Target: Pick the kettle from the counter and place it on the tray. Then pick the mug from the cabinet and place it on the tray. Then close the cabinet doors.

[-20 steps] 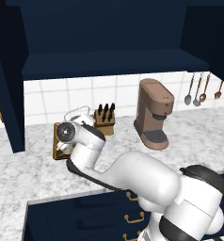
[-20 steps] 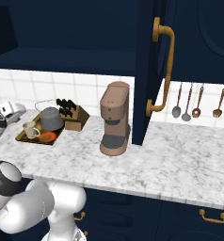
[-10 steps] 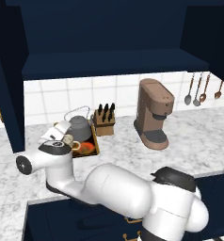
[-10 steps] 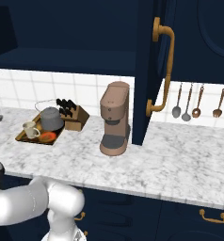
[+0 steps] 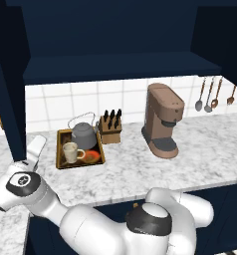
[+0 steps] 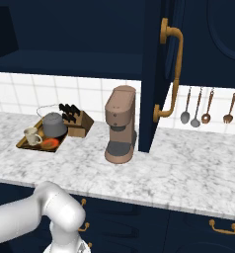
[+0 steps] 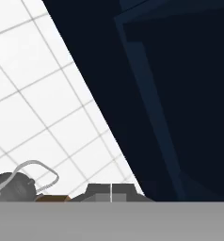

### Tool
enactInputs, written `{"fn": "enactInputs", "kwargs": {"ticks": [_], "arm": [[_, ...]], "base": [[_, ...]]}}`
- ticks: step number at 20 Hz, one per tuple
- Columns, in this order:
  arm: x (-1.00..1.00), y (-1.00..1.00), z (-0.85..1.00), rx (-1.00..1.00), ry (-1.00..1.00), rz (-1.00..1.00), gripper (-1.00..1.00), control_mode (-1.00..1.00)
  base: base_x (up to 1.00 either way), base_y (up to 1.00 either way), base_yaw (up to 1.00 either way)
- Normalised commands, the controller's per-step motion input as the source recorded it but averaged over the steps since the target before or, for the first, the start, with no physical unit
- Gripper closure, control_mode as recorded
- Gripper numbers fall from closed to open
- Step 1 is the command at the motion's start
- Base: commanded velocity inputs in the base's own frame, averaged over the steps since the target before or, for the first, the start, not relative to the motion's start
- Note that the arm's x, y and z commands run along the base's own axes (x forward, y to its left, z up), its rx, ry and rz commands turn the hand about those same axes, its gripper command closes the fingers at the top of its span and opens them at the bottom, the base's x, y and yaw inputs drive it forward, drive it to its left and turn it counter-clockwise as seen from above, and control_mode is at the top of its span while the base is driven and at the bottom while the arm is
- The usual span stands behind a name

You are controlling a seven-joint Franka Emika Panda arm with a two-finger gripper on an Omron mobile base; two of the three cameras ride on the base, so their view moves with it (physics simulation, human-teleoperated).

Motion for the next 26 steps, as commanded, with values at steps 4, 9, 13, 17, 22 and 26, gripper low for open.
{"fn": "enactInputs", "kwargs": {"ticks": [4,9,13,17,22,26], "arm": [[-0.10,-0.01,0.13,-0.02,-0.06,0.01,1.00,-1.00],[-0.09,0.03,0.33,-0.04,-0.15,0.00,1.00,-1.00],[0.00,0.08,0.76,-0.13,-0.28,0.01,1.00,-1.00],[-0.01,0.01,0.55,-0.18,-0.24,0.02,1.00,-1.00],[0.00,0.18,0.02,-0.18,-0.14,0.03,1.00,-1.00],[0.00,0.49,0.16,-0.10,-0.14,0.02,1.00,-1.00]], "base": [[0.00,0.00,0.00],[0.00,0.00,0.00],[0.00,0.00,0.00],[0.00,0.00,0.00],[0.00,0.00,0.00],[0.00,0.00,0.00]]}}
